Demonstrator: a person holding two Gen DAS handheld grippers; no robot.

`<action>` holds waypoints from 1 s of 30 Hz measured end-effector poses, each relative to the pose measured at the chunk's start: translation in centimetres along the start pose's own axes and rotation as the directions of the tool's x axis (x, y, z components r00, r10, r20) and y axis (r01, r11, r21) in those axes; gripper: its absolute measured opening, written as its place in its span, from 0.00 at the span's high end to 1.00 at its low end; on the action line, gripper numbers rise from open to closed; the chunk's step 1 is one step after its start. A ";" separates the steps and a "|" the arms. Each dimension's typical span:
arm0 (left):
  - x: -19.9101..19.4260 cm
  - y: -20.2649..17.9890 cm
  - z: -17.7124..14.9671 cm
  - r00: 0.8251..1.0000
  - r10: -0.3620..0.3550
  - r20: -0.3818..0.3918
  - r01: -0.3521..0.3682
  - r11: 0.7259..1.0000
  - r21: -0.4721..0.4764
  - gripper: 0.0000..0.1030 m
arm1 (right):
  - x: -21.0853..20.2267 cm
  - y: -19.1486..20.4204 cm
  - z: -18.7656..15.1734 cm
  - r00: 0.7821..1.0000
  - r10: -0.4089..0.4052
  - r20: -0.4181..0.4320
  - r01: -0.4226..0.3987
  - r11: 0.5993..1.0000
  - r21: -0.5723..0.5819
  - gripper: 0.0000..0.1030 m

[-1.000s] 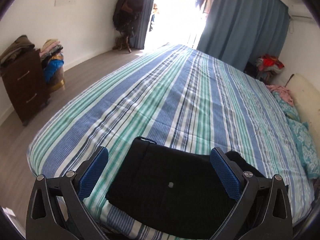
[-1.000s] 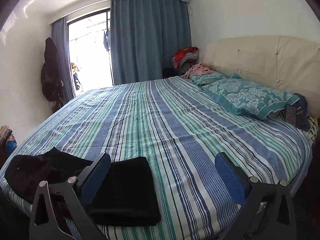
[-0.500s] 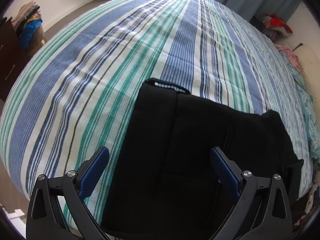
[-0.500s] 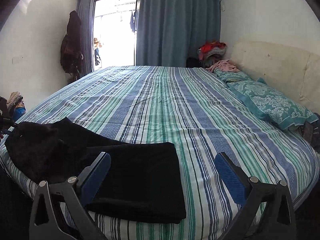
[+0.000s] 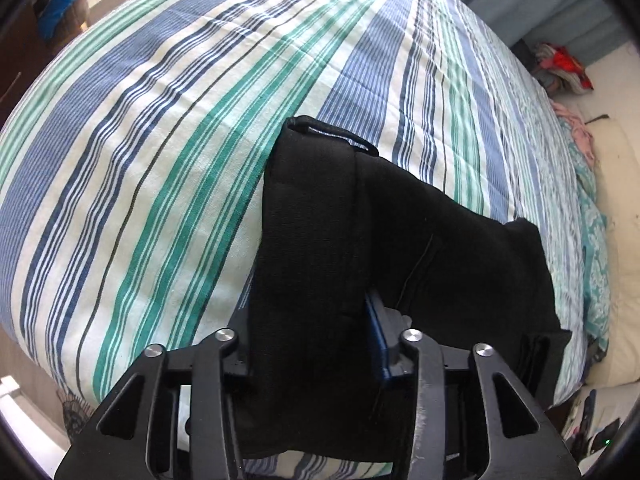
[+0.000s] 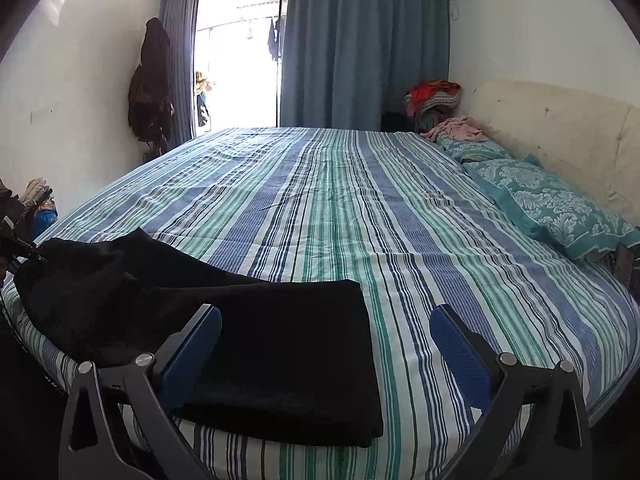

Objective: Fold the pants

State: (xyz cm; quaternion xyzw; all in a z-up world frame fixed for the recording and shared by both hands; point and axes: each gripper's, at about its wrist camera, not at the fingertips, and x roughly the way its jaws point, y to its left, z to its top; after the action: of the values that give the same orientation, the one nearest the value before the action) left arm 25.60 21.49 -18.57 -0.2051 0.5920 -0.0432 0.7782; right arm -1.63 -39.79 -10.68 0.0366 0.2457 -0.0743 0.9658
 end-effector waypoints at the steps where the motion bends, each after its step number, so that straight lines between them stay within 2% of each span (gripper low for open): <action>1: -1.0 0.0 -0.2 1.000 -0.026 0.012 0.027 0.999 -0.039 0.72 | -0.1 0.0 0.1 1.000 0.001 0.006 -0.001 1.000 0.003 0.00; 3: -3.4 -0.7 -0.6 0.993 -0.105 0.046 0.109 0.990 -0.093 0.78 | -0.1 -0.1 0.0 1.000 0.003 0.015 -0.003 1.000 0.005 0.00; 6: -7.4 -4.6 -1.4 0.974 -0.211 0.078 0.216 0.974 -0.067 0.81 | 0.4 -0.2 0.0 1.000 0.007 -0.007 -0.007 1.000 0.018 0.00; 9: -10.0 -10.7 -2.6 0.947 -0.315 0.069 0.316 0.949 -0.009 0.82 | 0.1 -0.9 0.3 0.999 0.028 0.020 -0.029 0.998 0.057 0.00; 12: -10.4 -18.2 -4.7 0.927 -0.373 0.038 0.369 0.926 0.084 0.82 | 0.1 -1.7 0.5 0.999 0.021 0.026 -0.023 0.996 0.084 0.00; 15: -8.0 -25.4 -7.3 0.920 -0.391 -0.013 0.386 0.904 0.182 0.82 | 0.1 -3.1 0.4 1.000 0.009 0.022 -0.012 0.990 0.141 0.00; 17: -5.0 -29.4 -9.1 0.926 -0.373 -0.050 0.374 0.898 0.233 0.81 | 0.0 -4.0 0.4 1.000 -0.008 0.024 0.003 0.985 0.173 0.00; 19: -1.6 -32.3 -11.5 0.931 -0.356 -0.076 0.362 0.886 0.291 0.75 | -0.1 -4.8 0.4 0.999 -0.023 0.023 0.018 0.980 0.199 0.00; 21: 2.1 -34.6 -13.7 0.910 -0.386 -0.151 0.415 0.862 0.292 0.67 | -0.2 -5.6 0.2 0.999 -0.033 0.017 0.028 0.973 0.227 0.00; 23: 4.4 -36.0 -15.3 0.898 -0.374 -0.231 0.428 0.862 0.270 0.65 | -0.4 -6.6 -0.1 1.000 -0.024 0.016 0.019 0.964 0.264 0.00; 24: 4.4 -36.3 -15.7 0.891 -0.383 -0.246 0.442 0.854 0.273 0.65 | -0.6 -7.0 -0.2 1.000 -0.014 0.019 0.008 0.959 0.285 0.00; 25: 3.7 -36.3 -16.0 0.883 -0.405 -0.239 0.463 0.838 0.289 0.65 | -0.8 -7.6 -0.4 1.000 0.000 0.025 -0.008 0.951 0.308 0.00; 26: 2.5 -36.1 -15.9 0.881 -0.421 -0.216 0.471 0.823 0.319 0.60 | -1.1 -7.9 -0.6 0.999 0.024 0.030 -0.032 0.944 0.330 0.00; 27: 1.0 -35.6 -15.7 0.888 -0.425 -0.177 0.460 0.813 0.356 0.51 | -1.3 -8.3 -0.7 0.998 0.054 0.041 -0.065 0.934 0.352 0.00; 28: -0.7 -34.7 -15.3 0.899 -0.423 -0.118 0.434 0.812 0.391 0.47 | -1.5 -8.6 -0.9 0.995 0.088 0.055 -0.102 0.922 0.373 0.00; 29: -2.4 -33.4 -14.8 0.906 -0.420 -0.049 0.401 0.818 0.412 0.38 | -1.5 -8.8 -1.0 0.989 0.134 0.065 -0.149 0.910 0.388 0.00; 30: -3.8 -32.0 -14.3 0.907 -0.421 0.018 0.375 0.824 0.425 0.30 | -1.4 -8.7 -1.0 0.979 0.190 0.068 -0.202 0.897 0.393 0.00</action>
State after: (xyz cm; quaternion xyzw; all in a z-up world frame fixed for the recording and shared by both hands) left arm 16.69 -10.30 -6.34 -0.1576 0.4695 -0.3170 0.8089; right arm -4.72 -48.11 -11.18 0.2554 0.2071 -0.0255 0.9440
